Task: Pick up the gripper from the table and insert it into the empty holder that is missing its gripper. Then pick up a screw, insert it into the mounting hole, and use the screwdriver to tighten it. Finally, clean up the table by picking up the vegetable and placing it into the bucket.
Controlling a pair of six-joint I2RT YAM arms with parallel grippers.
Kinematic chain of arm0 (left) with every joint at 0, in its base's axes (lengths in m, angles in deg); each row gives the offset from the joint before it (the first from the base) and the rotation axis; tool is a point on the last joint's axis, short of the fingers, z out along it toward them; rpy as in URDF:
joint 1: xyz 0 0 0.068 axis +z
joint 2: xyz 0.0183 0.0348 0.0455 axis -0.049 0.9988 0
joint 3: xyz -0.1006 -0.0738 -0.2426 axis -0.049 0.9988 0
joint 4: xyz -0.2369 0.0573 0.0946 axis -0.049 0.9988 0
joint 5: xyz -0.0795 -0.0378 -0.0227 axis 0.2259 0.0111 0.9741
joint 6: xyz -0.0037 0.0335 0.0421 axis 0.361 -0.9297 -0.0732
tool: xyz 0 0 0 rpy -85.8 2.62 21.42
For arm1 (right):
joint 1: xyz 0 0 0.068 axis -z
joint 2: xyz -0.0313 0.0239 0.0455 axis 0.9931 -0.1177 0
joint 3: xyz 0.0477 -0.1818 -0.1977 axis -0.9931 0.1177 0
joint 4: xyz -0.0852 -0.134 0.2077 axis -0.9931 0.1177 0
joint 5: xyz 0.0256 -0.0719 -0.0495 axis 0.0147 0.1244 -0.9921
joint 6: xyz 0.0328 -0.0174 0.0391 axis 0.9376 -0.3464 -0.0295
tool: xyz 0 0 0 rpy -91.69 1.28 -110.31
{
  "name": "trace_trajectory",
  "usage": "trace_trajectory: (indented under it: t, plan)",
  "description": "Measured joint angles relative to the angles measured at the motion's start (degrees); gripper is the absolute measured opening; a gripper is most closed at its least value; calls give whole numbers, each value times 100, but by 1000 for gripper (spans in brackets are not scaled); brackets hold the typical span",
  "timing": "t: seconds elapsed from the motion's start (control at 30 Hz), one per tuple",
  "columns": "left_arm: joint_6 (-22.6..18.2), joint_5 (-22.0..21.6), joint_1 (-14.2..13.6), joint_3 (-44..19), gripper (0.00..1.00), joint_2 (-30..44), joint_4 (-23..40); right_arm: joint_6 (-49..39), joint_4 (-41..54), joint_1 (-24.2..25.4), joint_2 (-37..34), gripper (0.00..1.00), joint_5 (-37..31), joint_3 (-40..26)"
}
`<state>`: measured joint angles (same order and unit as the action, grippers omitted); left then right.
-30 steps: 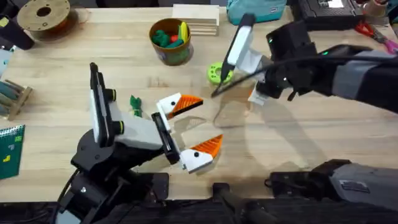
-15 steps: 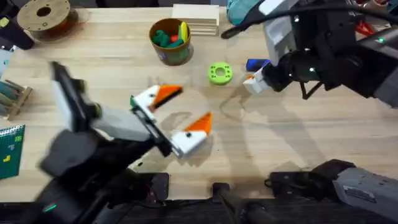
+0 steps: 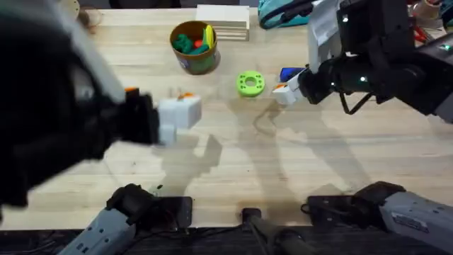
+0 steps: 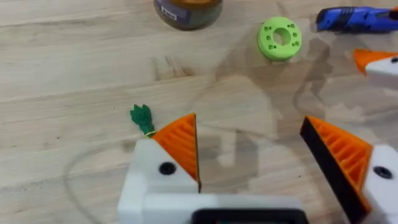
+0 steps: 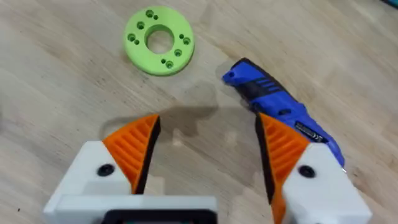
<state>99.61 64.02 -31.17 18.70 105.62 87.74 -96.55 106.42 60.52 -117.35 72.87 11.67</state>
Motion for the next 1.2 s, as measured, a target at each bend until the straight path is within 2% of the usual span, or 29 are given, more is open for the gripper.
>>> trace_trajectory:
  t: [0.2,0.27,0.4,0.57,0.7,1.07,1.2]
  plan:
    - [143,180,0,-333,987,860,51,8,-2,0,0,893,17,-2]
    - [401,50,43,-333,987,1040,212,9,1,0,0,894,17,-2]
    - [1053,-369,427,-320,987,1334,498,10,0,0,0,895,17,-2]
    - [1404,-601,1008,-162,987,1887,483,10,3,0,0,894,17,-1]
    - [1496,-628,1224,-21,987,2563,481,10,5,0,0,894,17,-2]
    - [1525,-641,1289,35,987,3814,143,6,5,0,0,896,17,-2]
    - [1338,-480,1558,302,987,4168,-153,6,3,0,0,897,17,-2]
